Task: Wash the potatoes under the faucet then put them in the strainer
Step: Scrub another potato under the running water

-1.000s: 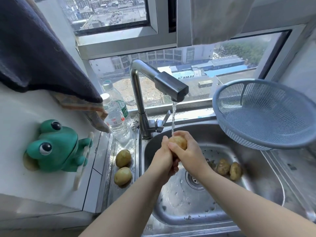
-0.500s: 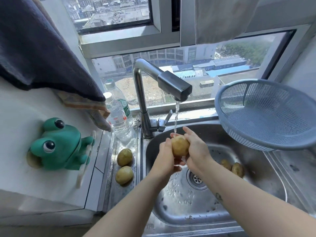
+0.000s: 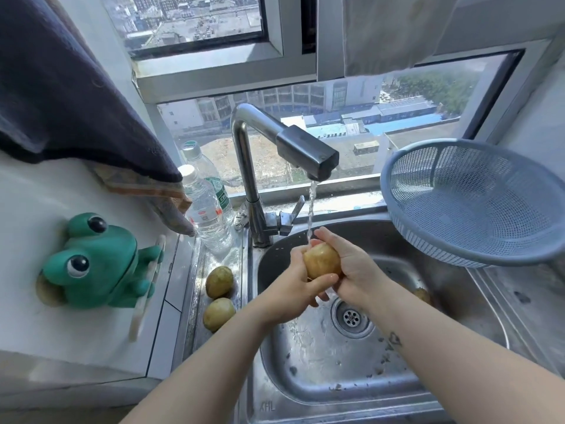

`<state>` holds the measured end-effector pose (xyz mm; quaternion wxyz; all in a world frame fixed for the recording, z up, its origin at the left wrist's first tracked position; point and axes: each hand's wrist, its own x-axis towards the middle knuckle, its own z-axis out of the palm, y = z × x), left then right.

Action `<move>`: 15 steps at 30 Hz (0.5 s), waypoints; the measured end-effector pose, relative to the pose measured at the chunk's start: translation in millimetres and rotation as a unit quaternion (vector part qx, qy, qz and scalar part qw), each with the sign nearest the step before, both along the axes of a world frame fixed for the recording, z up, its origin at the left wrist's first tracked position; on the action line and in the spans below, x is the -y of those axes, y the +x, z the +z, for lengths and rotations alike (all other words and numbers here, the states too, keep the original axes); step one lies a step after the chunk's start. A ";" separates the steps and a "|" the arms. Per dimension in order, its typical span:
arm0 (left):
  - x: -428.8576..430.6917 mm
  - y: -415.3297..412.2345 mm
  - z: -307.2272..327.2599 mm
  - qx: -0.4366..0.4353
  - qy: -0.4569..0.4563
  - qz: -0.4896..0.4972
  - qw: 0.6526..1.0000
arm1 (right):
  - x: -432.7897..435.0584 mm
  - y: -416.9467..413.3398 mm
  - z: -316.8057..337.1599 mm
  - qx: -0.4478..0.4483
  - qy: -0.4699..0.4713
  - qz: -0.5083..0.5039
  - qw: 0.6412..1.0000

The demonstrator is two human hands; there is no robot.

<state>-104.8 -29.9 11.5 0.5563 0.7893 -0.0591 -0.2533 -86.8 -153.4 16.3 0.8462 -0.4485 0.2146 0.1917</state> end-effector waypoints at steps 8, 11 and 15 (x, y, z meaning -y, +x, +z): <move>-2.7 -2.0 -10.5 -0.126 -0.169 0.130 0.969 | -2.2 -7.3 11.2 0.081 0.062 0.052 0.993; 0.2 1.1 -10.6 -0.157 -0.202 0.199 0.946 | -4.4 -12.9 10.6 0.094 0.064 0.079 0.990; 6.9 3.7 -11.1 -0.217 -0.208 0.274 0.913 | -6.5 -18.9 11.9 0.144 -0.060 0.152 0.976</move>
